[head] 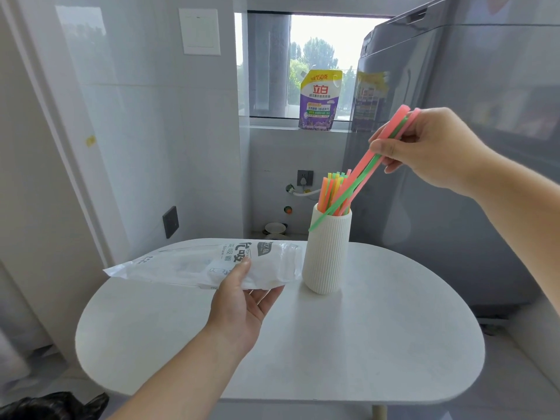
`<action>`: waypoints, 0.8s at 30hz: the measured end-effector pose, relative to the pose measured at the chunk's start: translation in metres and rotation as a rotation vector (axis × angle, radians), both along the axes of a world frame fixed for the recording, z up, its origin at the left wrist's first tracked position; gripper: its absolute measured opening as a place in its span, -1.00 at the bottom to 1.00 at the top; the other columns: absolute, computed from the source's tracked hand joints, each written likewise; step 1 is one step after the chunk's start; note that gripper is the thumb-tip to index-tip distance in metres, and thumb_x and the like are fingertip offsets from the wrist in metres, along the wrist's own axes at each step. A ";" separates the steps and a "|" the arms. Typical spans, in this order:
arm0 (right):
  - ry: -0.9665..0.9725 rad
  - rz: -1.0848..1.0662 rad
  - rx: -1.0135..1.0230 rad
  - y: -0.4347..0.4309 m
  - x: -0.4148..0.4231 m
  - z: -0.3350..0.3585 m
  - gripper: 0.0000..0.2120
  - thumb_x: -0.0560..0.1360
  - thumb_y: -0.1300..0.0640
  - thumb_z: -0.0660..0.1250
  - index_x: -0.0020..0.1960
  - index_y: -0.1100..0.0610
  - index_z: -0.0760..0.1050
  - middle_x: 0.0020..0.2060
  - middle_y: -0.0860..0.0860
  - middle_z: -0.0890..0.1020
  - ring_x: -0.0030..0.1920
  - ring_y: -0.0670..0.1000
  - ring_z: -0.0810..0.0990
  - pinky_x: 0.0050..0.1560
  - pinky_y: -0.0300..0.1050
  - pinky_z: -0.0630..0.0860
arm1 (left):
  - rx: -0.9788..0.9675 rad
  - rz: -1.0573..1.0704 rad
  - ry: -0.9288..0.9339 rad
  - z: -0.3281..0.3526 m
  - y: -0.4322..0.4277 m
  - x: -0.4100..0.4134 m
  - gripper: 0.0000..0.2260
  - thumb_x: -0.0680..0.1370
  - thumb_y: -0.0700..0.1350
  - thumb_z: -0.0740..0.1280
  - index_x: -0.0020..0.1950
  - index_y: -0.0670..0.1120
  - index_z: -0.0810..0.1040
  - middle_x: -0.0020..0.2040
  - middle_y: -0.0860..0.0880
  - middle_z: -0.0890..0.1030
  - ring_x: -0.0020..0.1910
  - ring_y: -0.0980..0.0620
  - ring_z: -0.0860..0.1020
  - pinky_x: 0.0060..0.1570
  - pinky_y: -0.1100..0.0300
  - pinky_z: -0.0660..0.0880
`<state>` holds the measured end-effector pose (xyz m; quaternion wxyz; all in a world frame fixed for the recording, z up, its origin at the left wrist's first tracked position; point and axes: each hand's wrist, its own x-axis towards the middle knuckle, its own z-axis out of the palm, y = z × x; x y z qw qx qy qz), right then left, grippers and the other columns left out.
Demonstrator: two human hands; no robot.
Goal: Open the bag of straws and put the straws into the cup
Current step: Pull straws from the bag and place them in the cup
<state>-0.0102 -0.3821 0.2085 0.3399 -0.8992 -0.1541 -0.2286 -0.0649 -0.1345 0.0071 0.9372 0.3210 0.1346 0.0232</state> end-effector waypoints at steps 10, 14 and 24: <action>0.101 -0.087 0.027 0.015 0.027 0.001 -0.81 0.53 0.04 0.45 -0.07 0.18 0.67 -0.24 0.08 0.72 -0.26 0.04 0.74 -0.04 -0.03 0.68 | 0.017 -0.010 0.000 -0.002 0.000 0.001 -0.72 0.62 -0.14 0.33 0.34 -0.08 0.56 0.05 -0.10 0.75 -0.06 -0.06 0.74 -0.16 0.03 0.70; 0.163 -0.114 -0.014 0.030 0.036 0.001 -0.80 0.52 0.05 0.46 -0.07 0.21 0.66 -0.24 0.08 0.72 -0.28 -0.01 0.72 -0.06 -0.09 0.67 | 0.024 -0.008 0.005 -0.002 0.000 0.002 -0.71 0.62 -0.15 0.34 0.35 -0.09 0.55 0.07 -0.11 0.74 -0.06 -0.07 0.73 -0.17 0.03 0.70; 0.230 -0.151 -0.082 0.046 0.052 -0.044 -0.72 0.44 0.03 0.54 -0.07 0.25 0.62 -0.14 0.11 0.70 -0.18 0.07 0.72 -0.05 0.03 0.68 | 0.019 -0.010 0.009 -0.001 0.000 0.002 -0.71 0.62 -0.15 0.34 0.35 -0.07 0.55 0.09 -0.11 0.74 -0.08 -0.05 0.74 -0.18 0.04 0.70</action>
